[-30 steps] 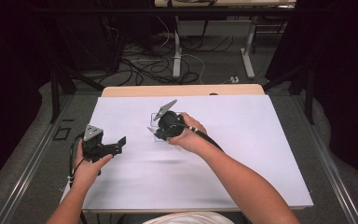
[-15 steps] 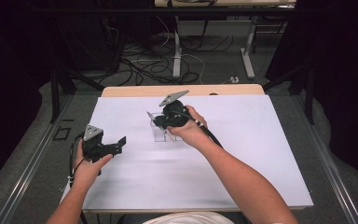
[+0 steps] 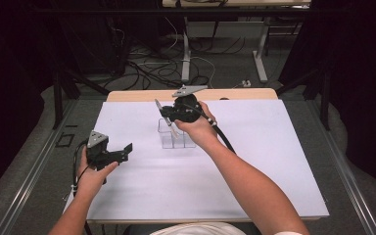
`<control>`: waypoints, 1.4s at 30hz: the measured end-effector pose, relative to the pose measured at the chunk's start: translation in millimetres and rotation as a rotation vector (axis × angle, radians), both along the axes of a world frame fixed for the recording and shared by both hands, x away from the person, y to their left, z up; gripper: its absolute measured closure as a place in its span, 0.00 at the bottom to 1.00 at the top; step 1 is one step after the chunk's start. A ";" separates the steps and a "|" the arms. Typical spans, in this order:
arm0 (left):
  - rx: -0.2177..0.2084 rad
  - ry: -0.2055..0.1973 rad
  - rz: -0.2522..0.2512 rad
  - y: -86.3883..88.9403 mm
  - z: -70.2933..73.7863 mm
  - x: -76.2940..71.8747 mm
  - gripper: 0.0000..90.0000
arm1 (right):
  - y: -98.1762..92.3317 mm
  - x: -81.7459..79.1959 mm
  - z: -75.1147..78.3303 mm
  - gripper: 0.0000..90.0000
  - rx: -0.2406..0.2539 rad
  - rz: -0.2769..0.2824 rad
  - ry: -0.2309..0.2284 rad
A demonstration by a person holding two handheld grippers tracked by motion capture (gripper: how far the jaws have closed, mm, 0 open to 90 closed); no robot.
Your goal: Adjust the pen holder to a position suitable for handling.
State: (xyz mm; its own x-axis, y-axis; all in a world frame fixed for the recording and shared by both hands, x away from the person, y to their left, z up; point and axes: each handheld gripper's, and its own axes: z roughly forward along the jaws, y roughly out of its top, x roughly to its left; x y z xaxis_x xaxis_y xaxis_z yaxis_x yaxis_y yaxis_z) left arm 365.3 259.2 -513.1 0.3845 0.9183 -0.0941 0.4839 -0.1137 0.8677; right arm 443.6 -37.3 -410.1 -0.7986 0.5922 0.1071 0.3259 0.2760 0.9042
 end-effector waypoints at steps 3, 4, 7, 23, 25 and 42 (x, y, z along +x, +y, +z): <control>-0.002 0.001 0.000 -0.1 0.2 -0.2 0.00 | 1.4 2.2 1.6 0.89 0.014 -0.014 -0.010; -0.001 0.000 0.001 0.0 0.3 -0.3 0.00 | 1.9 3.1 1.9 0.89 0.021 -0.019 -0.014; -0.002 0.001 -0.001 0.4 0.8 -0.4 0.00 | 3.6 5.4 2.8 0.89 0.028 -0.030 -0.023; -0.001 -0.004 0.004 1.7 0.4 0.6 0.00 | 11.4 15.7 -6.3 0.89 0.079 -0.082 -0.053; -0.003 -0.005 0.005 2.0 0.4 0.6 0.00 | 12.2 17.3 -7.7 0.89 0.084 -0.084 -0.058; -0.010 0.000 0.007 4.5 -0.5 1.4 0.00 | 27.5 29.2 -24.6 0.89 0.101 -0.108 -0.069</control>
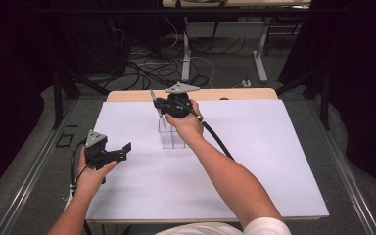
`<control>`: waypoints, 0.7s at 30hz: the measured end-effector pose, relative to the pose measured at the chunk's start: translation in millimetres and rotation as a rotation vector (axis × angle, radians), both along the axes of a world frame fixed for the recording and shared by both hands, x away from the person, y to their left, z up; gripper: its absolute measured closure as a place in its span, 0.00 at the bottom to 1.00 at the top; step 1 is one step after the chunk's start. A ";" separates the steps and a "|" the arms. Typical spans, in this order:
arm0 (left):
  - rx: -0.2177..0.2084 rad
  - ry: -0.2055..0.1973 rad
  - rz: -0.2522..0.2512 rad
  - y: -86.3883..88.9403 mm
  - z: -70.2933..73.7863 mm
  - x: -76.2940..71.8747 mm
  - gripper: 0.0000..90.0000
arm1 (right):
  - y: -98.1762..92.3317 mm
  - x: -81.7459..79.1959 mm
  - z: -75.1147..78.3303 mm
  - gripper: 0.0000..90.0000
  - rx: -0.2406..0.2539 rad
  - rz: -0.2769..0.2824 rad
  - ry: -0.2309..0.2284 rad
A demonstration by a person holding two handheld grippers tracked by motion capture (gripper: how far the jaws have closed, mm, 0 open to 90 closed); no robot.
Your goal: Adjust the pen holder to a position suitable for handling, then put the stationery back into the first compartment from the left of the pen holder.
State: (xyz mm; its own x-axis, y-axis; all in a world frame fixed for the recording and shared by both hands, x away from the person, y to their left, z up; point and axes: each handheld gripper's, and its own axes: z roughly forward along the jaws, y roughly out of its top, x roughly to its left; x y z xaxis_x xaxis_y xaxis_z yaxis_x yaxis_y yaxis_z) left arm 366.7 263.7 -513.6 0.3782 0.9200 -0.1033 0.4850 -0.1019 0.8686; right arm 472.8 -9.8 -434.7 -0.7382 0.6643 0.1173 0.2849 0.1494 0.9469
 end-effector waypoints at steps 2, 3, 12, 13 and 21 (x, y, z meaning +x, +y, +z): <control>0.003 -0.004 -0.001 0.0 0.0 0.0 0.00 | 1.1 0.7 -1.1 0.89 0.002 -0.004 -0.002; 0.007 -0.002 -0.003 0.0 0.2 -0.2 0.00 | 1.1 1.2 -1.8 0.89 0.002 -0.004 -0.005; 0.001 -0.002 0.002 -0.4 0.2 -1.0 0.00 | 0.8 2.3 -11.3 0.89 -0.026 -0.015 0.003; 0.002 -0.001 0.002 -0.5 -0.1 -1.0 0.00 | 0.9 2.0 -13.2 0.89 -0.025 -0.018 0.013; 0.002 -0.002 0.003 -0.1 -0.3 -1.2 0.00 | 0.0 0.7 -19.6 0.89 -0.046 -0.011 0.033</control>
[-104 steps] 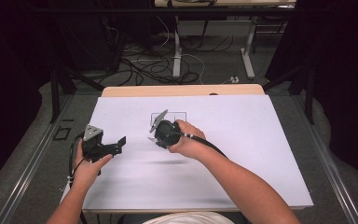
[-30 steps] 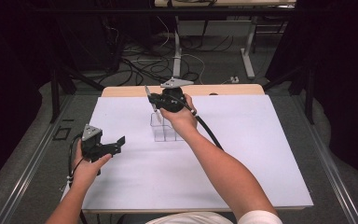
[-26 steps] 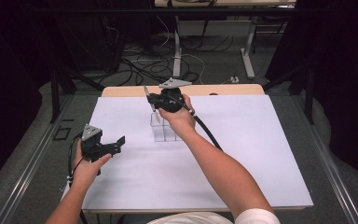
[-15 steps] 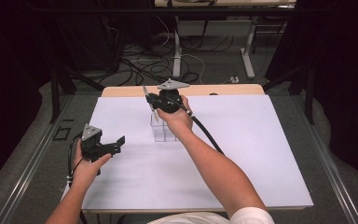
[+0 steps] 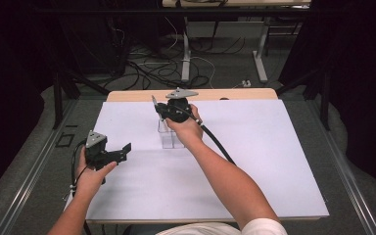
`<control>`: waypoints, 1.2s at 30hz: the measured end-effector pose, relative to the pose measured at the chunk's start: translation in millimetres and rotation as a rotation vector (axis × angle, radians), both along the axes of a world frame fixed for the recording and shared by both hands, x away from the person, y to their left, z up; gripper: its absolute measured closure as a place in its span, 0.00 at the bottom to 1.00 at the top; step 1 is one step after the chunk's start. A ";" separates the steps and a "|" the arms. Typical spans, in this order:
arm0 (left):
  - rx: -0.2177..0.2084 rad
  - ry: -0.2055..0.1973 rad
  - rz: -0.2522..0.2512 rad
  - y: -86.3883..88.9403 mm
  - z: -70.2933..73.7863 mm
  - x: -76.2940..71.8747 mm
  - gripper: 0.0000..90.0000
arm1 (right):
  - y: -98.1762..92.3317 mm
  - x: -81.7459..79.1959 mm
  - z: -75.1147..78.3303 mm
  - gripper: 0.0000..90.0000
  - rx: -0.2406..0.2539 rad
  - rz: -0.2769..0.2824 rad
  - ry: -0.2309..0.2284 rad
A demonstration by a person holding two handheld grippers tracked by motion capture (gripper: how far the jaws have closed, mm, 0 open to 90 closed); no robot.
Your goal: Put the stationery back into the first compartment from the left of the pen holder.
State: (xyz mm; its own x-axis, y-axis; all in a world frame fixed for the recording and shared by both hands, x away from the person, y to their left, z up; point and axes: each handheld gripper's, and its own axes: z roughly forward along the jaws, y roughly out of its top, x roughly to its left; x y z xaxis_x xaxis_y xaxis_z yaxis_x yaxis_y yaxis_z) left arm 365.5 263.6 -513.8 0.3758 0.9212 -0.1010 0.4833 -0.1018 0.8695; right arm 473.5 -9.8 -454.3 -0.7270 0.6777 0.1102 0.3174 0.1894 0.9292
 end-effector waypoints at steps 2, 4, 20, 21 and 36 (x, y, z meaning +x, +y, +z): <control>0.001 0.002 -0.001 0.2 0.1 -0.1 0.00 | 0.6 0.1 -2.0 0.89 0.013 -0.001 -0.006; 0.003 0.002 -0.001 0.0 0.1 -0.3 0.00 | -0.7 -0.4 -3.9 0.89 0.007 -0.004 0.000; 0.006 0.000 0.002 -0.3 -0.4 0.0 0.00 | -6.5 -4.1 -20.5 0.89 -0.003 0.008 0.052; 0.009 0.004 0.000 0.2 -0.2 0.0 0.00 | -6.7 -4.4 -20.4 0.89 0.001 0.010 0.051; 0.009 0.013 0.020 2.3 -0.9 1.2 0.00 | -23.5 -16.4 0.8 0.55 0.005 -0.008 -0.031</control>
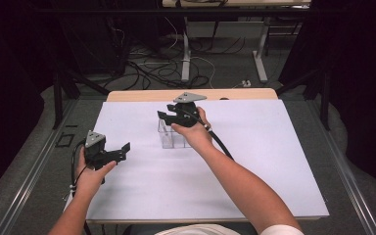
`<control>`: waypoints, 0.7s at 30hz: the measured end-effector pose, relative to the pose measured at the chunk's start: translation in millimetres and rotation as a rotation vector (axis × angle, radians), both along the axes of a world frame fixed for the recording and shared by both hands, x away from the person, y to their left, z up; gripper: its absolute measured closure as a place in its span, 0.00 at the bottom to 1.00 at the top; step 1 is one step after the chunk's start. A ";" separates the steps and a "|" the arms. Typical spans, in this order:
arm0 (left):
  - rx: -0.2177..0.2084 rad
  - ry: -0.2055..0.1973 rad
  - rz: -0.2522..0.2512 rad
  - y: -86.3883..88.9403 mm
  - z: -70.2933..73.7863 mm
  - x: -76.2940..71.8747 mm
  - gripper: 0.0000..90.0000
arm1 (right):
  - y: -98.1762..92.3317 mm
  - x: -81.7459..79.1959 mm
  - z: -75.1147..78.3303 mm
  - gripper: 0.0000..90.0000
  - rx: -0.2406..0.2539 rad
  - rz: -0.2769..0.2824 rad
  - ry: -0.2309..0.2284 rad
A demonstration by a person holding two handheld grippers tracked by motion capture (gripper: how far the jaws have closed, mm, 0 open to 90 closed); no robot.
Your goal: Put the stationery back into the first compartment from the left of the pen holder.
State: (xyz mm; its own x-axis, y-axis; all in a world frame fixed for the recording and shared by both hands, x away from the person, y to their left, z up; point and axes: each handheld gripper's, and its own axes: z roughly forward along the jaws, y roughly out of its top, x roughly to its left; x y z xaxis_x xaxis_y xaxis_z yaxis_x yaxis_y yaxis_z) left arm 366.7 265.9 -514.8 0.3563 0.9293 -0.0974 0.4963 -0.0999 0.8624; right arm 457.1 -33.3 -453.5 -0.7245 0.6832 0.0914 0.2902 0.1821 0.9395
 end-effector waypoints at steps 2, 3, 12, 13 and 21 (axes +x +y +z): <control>-0.006 -0.003 0.005 -0.3 -0.3 0.2 0.00 | -4.5 -3.6 1.3 0.53 0.020 -0.025 -0.020; -0.005 -0.003 0.005 -0.2 -0.4 0.3 0.00 | -6.0 -4.4 2.1 0.51 0.029 -0.027 -0.003; -0.006 -0.004 0.000 -0.1 -0.5 0.1 0.00 | -20.7 -5.6 5.4 0.15 -0.075 -0.103 0.089; -0.006 -0.004 -0.001 -0.2 -0.4 0.2 0.00 | -21.3 -6.4 4.8 0.11 -0.115 -0.110 0.077; -0.009 -0.008 -0.003 -0.8 0.5 0.1 0.00 | -40.1 -16.5 8.7 0.00 -0.166 -0.116 0.079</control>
State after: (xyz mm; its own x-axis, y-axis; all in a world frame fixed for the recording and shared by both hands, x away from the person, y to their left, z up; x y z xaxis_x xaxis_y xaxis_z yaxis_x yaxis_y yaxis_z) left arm 366.9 265.2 -514.3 0.3599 0.9273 -0.1030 0.4892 -0.0936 0.8671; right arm 440.5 -73.4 -444.8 -0.6349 0.7723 0.0240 0.3894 0.2930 0.8732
